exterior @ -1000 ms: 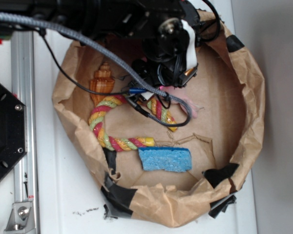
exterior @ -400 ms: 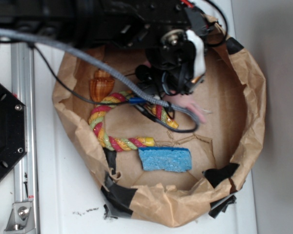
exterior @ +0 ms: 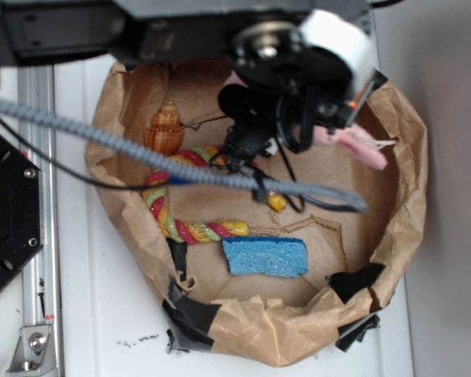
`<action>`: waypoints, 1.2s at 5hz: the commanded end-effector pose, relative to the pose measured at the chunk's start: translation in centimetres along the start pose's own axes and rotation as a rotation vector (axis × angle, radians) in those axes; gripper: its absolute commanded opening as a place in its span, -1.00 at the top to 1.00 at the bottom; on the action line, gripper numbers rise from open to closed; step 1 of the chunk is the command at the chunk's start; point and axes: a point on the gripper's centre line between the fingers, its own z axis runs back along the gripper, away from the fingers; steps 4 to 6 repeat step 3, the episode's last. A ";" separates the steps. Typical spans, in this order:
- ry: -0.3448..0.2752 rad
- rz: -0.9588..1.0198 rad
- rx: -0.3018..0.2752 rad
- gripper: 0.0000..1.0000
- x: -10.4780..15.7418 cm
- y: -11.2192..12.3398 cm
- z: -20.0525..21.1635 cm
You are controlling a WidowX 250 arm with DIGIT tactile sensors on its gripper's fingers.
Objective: Grab the pink bunny.
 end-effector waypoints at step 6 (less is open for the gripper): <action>-0.023 0.472 0.070 1.00 0.9 -3.6 5.8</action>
